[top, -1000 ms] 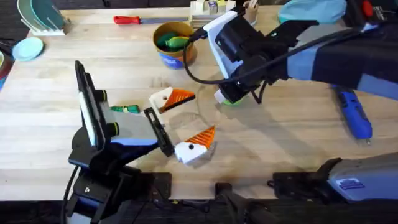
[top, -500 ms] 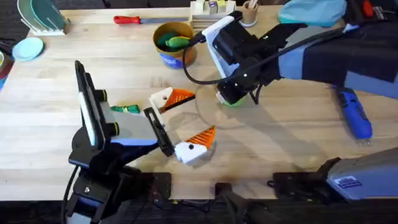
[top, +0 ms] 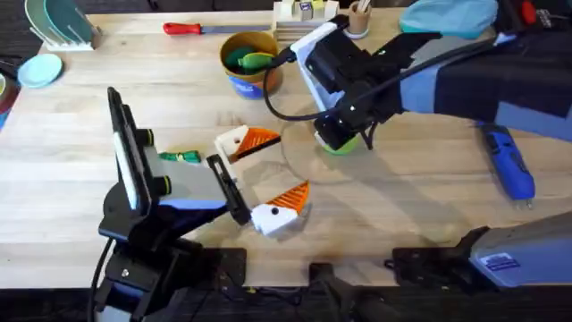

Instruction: Pick up the gripper from the table and insert it into the empty holder that is missing its gripper. Then pick up a screw, insert it into the mounting hole, and use the screwdriver to tighten it. Finally, clean up the table by picking up the vegetable and placing it into the bucket.

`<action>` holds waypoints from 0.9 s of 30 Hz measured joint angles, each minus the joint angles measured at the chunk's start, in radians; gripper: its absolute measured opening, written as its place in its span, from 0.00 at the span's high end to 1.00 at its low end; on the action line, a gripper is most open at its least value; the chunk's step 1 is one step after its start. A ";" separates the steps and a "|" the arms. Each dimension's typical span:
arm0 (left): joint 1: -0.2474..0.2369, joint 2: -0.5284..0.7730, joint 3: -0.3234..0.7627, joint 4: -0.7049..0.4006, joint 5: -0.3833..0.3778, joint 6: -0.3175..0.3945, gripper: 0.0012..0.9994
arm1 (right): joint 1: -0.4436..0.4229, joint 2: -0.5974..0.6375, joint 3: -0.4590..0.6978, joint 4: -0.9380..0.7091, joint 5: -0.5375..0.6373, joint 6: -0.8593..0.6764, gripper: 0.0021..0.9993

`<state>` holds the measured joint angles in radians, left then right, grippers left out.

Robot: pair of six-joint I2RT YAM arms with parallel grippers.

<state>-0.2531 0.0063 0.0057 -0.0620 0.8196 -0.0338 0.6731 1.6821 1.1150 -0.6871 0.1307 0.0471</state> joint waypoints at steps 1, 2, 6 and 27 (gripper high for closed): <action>0.000 0.000 0.000 0.000 0.000 0.000 0.01 | 0.000 0.000 0.004 -0.007 0.013 0.000 1.00; 0.000 0.000 0.000 0.000 0.000 0.000 0.01 | 0.000 0.000 0.010 -0.015 0.026 0.000 1.00; 0.000 0.000 0.000 0.000 0.000 0.000 0.01 | 0.000 0.000 0.055 -0.046 0.068 0.000 1.00; 0.000 0.000 0.000 0.000 0.000 0.000 0.01 | 0.030 -0.005 0.584 -0.416 -0.055 -0.010 1.00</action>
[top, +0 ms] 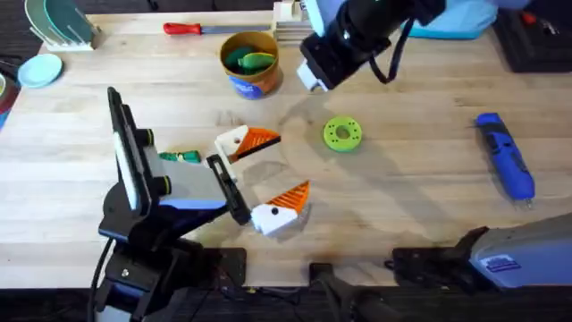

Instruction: Pick up the gripper from the table and insert it into the empty holder that is missing its gripper. Then pick up a screw, insert it into the mounting hole, and use the screwdriver to tighten it. Finally, clean up the table by picking up the vegetable and placing it into the bucket.

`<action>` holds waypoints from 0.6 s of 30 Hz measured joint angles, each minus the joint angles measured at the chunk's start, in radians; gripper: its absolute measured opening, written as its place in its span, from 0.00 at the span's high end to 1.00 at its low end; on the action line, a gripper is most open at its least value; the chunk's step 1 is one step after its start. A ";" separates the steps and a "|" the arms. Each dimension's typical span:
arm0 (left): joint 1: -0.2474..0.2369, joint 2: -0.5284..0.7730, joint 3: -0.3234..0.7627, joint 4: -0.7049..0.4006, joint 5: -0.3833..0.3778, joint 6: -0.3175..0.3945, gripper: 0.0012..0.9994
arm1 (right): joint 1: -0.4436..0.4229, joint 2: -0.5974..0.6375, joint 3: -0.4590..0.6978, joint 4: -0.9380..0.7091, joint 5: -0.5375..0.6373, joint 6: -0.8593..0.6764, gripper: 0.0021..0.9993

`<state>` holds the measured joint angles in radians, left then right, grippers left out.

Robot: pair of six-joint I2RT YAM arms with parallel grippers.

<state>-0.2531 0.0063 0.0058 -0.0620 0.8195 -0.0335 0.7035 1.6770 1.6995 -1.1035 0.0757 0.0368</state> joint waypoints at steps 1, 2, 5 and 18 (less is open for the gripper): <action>0.000 0.000 0.000 0.000 0.000 0.000 0.01 | 0.014 -0.003 0.023 -0.009 -0.026 -0.002 1.00; 0.000 0.000 0.000 0.000 0.000 0.000 0.01 | 0.032 -0.005 0.045 -0.018 -0.049 -0.004 1.00; 0.000 0.000 0.000 0.000 0.000 0.000 0.01 | 0.100 -0.015 0.073 -0.023 -0.096 -0.008 1.00; 0.000 0.000 0.000 0.000 0.000 0.000 0.01 | 0.301 -0.015 0.077 0.060 -0.145 -0.007 1.00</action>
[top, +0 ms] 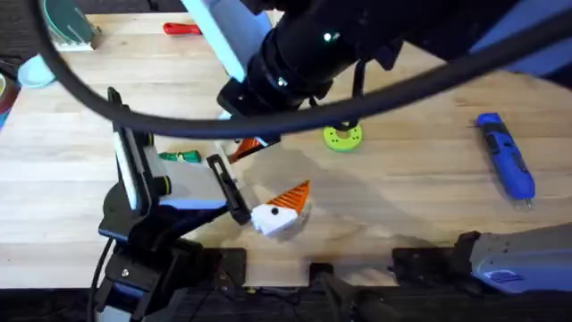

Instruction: Pick up the gripper from the table and insert it into the empty holder that is missing its gripper. Then pick up a screw, insert it into the mounting hole, and use the screwdriver to tighten it. Finally, clean up the table by picking up the vegetable and placing it into the bucket.

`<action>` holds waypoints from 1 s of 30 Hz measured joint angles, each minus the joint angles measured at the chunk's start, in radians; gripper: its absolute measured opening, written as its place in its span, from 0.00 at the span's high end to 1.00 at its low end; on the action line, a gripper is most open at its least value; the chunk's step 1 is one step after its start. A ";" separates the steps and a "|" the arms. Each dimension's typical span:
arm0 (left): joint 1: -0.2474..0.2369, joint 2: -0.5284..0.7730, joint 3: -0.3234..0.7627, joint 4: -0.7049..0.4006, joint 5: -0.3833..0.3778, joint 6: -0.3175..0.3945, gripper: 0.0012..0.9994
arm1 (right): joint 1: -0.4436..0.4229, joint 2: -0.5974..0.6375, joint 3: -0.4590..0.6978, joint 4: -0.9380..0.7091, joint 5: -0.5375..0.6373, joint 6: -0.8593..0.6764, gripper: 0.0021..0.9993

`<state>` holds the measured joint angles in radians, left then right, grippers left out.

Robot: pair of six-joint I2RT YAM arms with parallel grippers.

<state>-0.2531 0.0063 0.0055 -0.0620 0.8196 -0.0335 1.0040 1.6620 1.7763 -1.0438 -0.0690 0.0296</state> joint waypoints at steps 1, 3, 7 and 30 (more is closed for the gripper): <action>0.000 0.000 0.000 0.000 0.000 0.000 0.01 | 0.001 0.001 0.000 0.000 0.000 0.000 1.00; 0.000 0.000 0.000 0.000 0.000 0.000 0.01 | 0.001 0.004 0.000 0.003 0.000 0.000 1.00; 0.000 0.000 0.000 0.000 0.000 0.000 0.01 | 0.001 0.027 0.000 0.005 0.000 0.000 1.00; 0.000 0.002 0.000 -0.002 -0.003 -0.020 0.01 | 0.029 0.109 0.007 0.001 0.009 0.000 1.00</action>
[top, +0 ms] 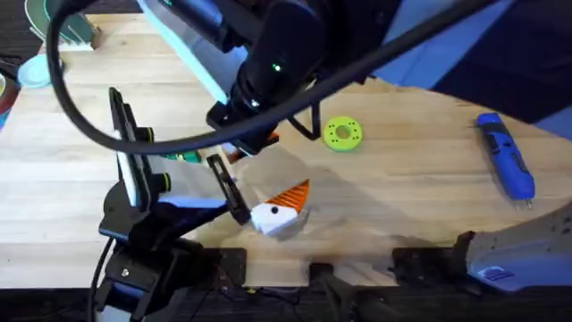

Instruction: Pick up the gripper from the table and insert it into the empty holder that is missing its gripper. Then pick up a screw, insert it into the mounting hole, and use the screwdriver to tighten it. Finally, clean up the table by picking up the vegetable and placing it into the bucket.

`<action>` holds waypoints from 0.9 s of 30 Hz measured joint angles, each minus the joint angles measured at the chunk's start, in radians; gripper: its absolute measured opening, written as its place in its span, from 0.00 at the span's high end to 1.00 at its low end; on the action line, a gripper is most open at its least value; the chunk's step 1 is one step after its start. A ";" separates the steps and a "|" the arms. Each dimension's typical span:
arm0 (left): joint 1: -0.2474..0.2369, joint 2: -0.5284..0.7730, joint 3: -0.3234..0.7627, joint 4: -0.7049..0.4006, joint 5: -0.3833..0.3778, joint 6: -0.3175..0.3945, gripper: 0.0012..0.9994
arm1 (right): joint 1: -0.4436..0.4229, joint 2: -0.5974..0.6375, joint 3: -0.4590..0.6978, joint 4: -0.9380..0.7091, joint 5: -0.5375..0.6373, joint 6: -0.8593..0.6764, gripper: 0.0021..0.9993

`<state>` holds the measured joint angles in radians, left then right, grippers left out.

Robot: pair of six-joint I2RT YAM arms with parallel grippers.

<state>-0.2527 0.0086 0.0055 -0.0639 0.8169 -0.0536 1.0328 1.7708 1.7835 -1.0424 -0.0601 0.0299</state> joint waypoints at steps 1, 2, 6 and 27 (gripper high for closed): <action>0.000 0.000 0.000 0.000 0.001 -0.002 0.01 | 0.002 0.001 0.002 0.003 0.000 0.000 1.00; 0.000 0.000 0.000 0.001 0.002 0.001 0.01 | 0.004 0.002 0.002 0.004 -0.001 0.000 1.00; 0.000 -0.001 0.000 0.000 0.002 -0.001 0.01 | 0.009 0.015 0.002 0.003 -0.002 0.006 0.89; 0.000 -0.001 0.000 0.001 0.003 0.015 0.01 | -0.154 -0.200 0.016 -0.166 -0.009 0.018 0.01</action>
<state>-0.2531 0.0074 0.0059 -0.0631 0.8200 -0.0391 0.8786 1.5706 1.7996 -1.2084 -0.0689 0.0483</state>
